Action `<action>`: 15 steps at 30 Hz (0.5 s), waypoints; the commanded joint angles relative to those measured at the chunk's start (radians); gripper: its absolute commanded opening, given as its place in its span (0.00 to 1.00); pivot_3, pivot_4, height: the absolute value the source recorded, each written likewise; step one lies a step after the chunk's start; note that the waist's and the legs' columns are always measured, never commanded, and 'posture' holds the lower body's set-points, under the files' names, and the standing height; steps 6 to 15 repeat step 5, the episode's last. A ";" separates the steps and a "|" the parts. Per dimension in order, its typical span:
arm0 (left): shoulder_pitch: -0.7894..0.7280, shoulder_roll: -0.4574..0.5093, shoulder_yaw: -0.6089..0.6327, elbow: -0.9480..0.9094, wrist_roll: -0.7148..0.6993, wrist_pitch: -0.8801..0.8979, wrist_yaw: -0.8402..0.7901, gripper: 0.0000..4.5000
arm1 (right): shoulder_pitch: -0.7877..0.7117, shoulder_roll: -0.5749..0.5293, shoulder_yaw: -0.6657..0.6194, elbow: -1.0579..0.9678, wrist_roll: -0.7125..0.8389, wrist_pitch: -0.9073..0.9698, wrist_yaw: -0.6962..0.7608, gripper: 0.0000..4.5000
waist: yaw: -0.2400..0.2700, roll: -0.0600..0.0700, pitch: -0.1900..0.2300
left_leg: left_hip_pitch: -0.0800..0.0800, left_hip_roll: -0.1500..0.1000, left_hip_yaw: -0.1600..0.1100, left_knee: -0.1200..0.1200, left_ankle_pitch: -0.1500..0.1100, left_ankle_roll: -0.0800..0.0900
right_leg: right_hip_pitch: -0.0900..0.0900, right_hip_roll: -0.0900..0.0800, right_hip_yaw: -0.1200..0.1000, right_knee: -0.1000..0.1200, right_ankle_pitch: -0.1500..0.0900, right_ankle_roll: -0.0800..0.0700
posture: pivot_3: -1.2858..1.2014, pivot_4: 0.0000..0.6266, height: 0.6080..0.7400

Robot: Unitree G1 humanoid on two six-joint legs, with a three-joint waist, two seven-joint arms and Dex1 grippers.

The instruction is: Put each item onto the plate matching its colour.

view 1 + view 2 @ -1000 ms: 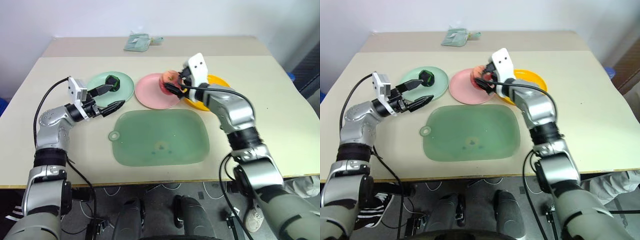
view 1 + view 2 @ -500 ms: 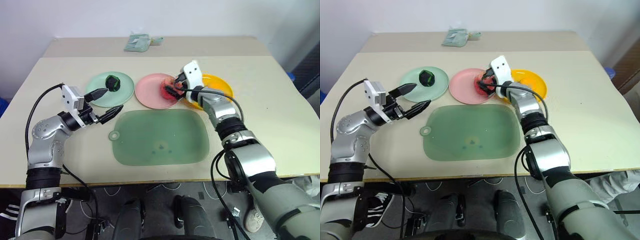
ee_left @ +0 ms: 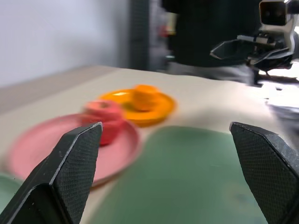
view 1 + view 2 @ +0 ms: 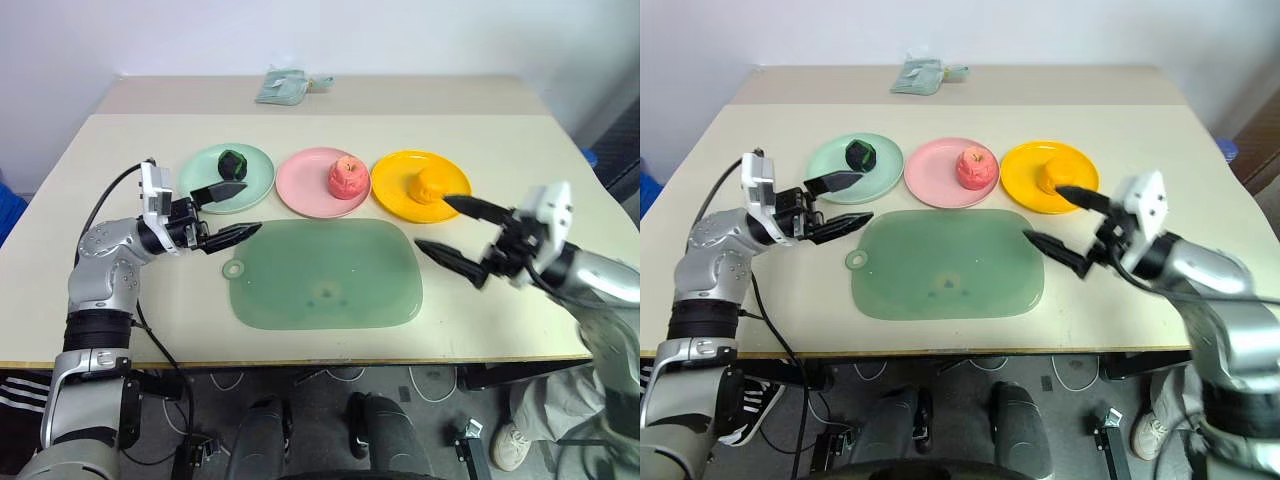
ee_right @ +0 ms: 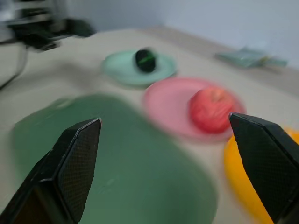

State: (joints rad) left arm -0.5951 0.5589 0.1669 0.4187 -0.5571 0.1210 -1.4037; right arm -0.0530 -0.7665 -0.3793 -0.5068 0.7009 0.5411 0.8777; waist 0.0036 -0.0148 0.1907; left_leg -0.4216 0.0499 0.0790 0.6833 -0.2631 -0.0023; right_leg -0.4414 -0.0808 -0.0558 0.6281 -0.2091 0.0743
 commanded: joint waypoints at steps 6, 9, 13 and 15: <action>-0.074 -0.023 -0.003 0.085 0.009 -0.030 -0.062 1.00 | 0.088 -0.050 -0.149 -0.106 0.083 0.046 -0.035 0.99 | 0.004 0.000 0.000 | 0.000 0.000 0.000 0.000 0.000 0.000 | 0.000 0.000 0.000 -0.001 0.000 -0.001 | 0.52 0.24 1.00; -0.074 -0.023 -0.003 0.085 0.009 -0.030 -0.062 1.00 | 0.088 -0.050 -0.149 -0.106 0.083 0.046 -0.035 0.99 | 0.004 0.000 0.000 | 0.000 0.000 0.000 0.000 0.000 0.000 | 0.000 0.000 0.000 -0.001 0.000 -0.001 | 0.52 0.24 1.00; -0.074 -0.023 -0.003 0.085 0.009 -0.030 -0.062 1.00 | 0.088 -0.050 -0.149 -0.106 0.083 0.046 -0.035 0.99 | 0.004 0.000 0.000 | 0.000 0.000 0.000 0.000 0.000 0.000 | 0.000 0.000 0.000 -0.001 0.000 -0.001 | 0.52 0.24 1.00; -0.074 -0.023 -0.003 0.085 0.009 -0.030 -0.062 1.00 | 0.088 -0.050 -0.149 -0.106 0.083 0.046 -0.035 0.99 | 0.004 0.000 0.000 | 0.000 0.000 0.000 0.000 0.000 0.000 | 0.000 0.000 0.000 -0.001 0.000 -0.001 | 0.52 0.24 1.00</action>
